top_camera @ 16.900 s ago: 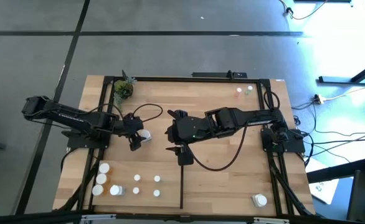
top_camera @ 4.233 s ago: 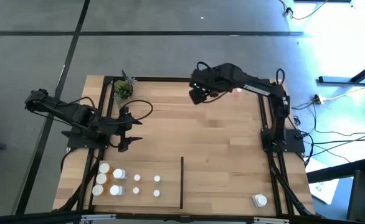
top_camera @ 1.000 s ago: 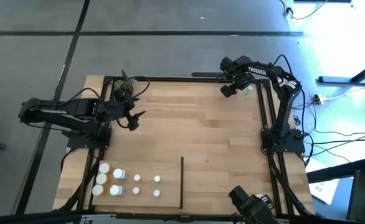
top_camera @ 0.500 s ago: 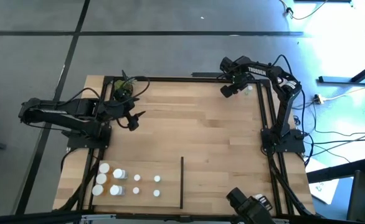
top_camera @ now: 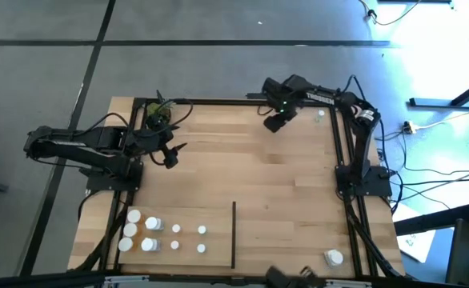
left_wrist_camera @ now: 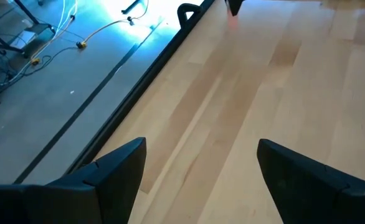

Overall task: Pick and place medicine bottles onto shelf by color
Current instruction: Put the small red pill bottle on the shelf aligned with the other small red pill bottles

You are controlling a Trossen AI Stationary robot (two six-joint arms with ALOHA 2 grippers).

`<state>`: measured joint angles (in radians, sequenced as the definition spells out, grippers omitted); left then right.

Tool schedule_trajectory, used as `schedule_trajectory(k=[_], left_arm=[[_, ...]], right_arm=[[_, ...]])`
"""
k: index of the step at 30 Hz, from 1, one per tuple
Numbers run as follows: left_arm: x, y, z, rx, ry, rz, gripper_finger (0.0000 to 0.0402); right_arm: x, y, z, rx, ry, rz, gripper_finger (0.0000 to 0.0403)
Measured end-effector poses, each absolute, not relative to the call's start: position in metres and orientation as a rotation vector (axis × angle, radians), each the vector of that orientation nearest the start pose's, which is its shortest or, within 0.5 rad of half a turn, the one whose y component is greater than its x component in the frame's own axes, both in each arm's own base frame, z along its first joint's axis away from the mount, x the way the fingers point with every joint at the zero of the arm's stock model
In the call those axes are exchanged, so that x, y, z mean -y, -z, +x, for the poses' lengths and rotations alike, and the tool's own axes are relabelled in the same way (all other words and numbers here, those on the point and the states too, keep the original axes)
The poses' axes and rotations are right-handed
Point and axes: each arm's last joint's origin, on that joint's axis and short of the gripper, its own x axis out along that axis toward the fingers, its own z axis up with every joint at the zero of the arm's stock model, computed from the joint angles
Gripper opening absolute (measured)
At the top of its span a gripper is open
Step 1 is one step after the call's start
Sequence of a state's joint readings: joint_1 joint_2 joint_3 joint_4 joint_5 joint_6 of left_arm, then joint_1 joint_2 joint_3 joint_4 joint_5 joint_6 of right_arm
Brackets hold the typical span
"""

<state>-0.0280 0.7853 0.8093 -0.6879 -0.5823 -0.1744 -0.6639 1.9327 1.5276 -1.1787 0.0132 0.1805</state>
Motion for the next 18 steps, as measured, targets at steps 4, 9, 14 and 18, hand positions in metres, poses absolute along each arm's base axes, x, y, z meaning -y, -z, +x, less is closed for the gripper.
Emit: schedule_trajectory(k=[4,9,14,18], left_arm=[[-0.012,-0.299,0.149,-0.594,-0.586,0.04,0.0301],[-0.012,-0.297,0.147,-0.625,-0.587,0.051,0.0301],[-0.012,-0.297,0.147,-0.63,-0.586,0.052,0.0301],[-0.012,-0.296,0.147,-0.634,-0.586,0.054,0.0301]], right_arm=[[0.189,-0.239,0.322,-1.41,0.541,0.554,0.0115],[0.142,-0.265,0.358,-1.325,0.387,0.394,0.0114],[0.1,-0.271,0.385,-1.23,0.271,0.29,0.0114],[0.081,-0.261,0.405,-1.171,0.175,0.288,0.0114]])
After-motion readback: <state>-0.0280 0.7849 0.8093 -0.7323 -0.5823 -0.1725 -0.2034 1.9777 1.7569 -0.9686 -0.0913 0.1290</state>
